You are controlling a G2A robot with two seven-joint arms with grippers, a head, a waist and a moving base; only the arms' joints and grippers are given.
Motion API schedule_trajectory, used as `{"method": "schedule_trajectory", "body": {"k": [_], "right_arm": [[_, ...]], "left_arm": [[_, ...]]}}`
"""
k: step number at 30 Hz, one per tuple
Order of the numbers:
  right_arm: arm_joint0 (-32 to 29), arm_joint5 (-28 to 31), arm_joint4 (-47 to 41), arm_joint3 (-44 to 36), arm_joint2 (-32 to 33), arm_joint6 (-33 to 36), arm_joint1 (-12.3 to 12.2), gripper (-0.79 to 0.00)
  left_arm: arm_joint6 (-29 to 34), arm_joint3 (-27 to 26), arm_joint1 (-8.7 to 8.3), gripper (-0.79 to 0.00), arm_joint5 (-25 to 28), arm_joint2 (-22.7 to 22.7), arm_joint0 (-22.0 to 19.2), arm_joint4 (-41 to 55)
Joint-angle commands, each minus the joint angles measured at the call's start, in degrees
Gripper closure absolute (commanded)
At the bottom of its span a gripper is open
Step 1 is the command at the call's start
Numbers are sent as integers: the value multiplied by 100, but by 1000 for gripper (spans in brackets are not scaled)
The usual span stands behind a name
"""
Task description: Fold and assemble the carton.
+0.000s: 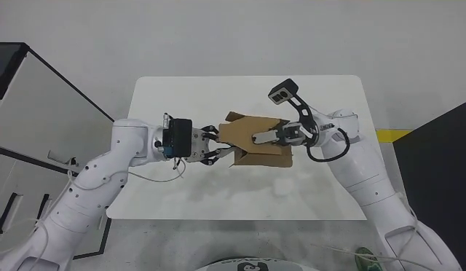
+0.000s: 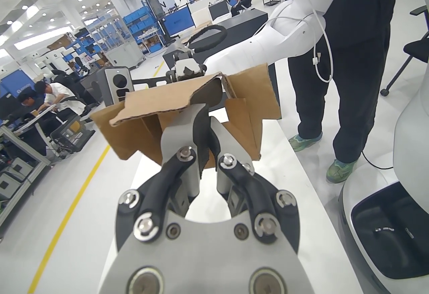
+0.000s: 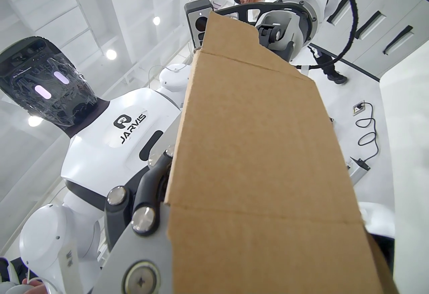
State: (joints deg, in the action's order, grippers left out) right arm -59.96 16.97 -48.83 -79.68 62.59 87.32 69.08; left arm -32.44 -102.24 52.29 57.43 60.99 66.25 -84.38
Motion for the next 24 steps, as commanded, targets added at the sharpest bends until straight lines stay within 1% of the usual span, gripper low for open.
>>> {"method": "schedule_trajectory", "body": {"k": [1, 8, 18, 24], "right_arm": [[-3, -12, -2, 5, -11, 12, 5, 0], [-15, -29, 9, 11, -18, 29, 15, 0], [-78, -45, 76, -31, 112, 44, -11, 0], [-95, -37, 59, -79, 26, 36, 11, 0]], "left_arm": [[-8, 9, 4, 0, 4, -6, -10, -7], [-17, -4, 15, 0, 7, -16, -7, -24], [22, -39, 1, 0, 0, 107, 56, 1], [58, -128, 12, 0, 40, 49, 83, -18]]}}
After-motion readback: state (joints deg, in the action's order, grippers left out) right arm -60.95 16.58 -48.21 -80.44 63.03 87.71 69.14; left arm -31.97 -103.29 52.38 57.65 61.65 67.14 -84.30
